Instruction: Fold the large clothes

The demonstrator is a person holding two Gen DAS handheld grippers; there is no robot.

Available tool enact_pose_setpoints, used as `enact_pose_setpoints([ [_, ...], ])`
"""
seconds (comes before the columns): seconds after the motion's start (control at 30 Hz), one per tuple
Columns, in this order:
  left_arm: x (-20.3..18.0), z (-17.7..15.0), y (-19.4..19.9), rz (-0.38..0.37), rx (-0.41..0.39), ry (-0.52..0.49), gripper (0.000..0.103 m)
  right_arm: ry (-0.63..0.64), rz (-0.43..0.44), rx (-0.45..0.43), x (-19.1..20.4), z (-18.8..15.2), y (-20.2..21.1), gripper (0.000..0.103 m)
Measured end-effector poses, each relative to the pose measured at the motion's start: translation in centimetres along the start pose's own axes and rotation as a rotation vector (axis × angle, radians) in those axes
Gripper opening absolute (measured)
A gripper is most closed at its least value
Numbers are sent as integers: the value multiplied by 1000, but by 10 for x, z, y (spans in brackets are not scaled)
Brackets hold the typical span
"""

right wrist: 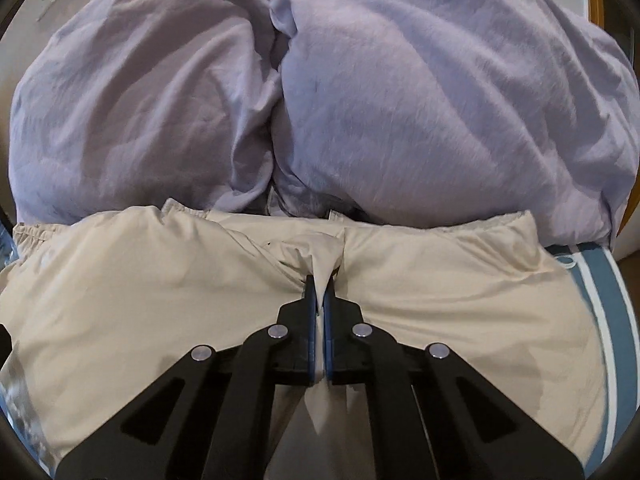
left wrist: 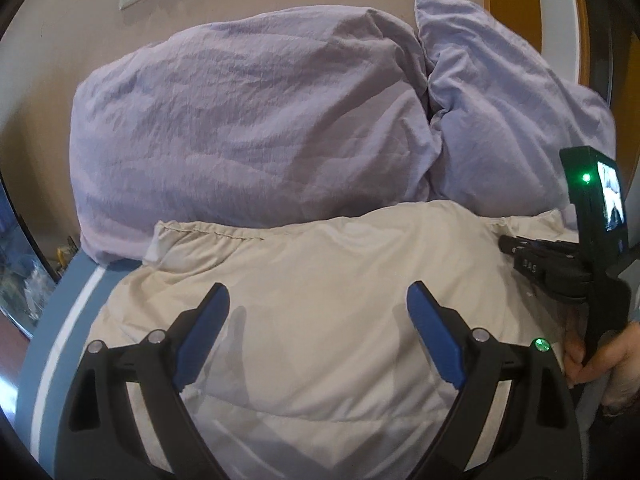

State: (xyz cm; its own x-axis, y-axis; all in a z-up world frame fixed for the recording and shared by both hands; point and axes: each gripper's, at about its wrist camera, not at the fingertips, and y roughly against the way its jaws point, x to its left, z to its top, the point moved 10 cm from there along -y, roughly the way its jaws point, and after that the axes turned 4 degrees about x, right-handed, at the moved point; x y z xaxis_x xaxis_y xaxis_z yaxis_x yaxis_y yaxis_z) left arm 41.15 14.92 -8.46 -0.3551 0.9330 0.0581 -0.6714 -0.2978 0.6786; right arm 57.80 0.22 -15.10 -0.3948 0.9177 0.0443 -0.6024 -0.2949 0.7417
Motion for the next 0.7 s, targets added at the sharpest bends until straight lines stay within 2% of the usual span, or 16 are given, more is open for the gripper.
enact_pose_setpoints([
  [0.13,14,-6,-28,98,12,-24,91,1,-2,1,1,-4,-5,3],
  [0.3,30,-15,-62,117,63,39,91,-23,14,3,-1,-5,-17,6],
  [0.47,40,-16,-87,133,116,92,91,-73,65,27,-8,-8,-13,31],
  [0.53,41,-18,-85,133,127,92,91,-87,101,24,-12,-11,-1,53],
  [0.6,43,-20,-80,122,136,92,91,-84,115,7,-16,-13,14,61],
  [0.7,51,-22,-64,102,135,93,90,-71,87,-34,-31,-15,35,62],
])
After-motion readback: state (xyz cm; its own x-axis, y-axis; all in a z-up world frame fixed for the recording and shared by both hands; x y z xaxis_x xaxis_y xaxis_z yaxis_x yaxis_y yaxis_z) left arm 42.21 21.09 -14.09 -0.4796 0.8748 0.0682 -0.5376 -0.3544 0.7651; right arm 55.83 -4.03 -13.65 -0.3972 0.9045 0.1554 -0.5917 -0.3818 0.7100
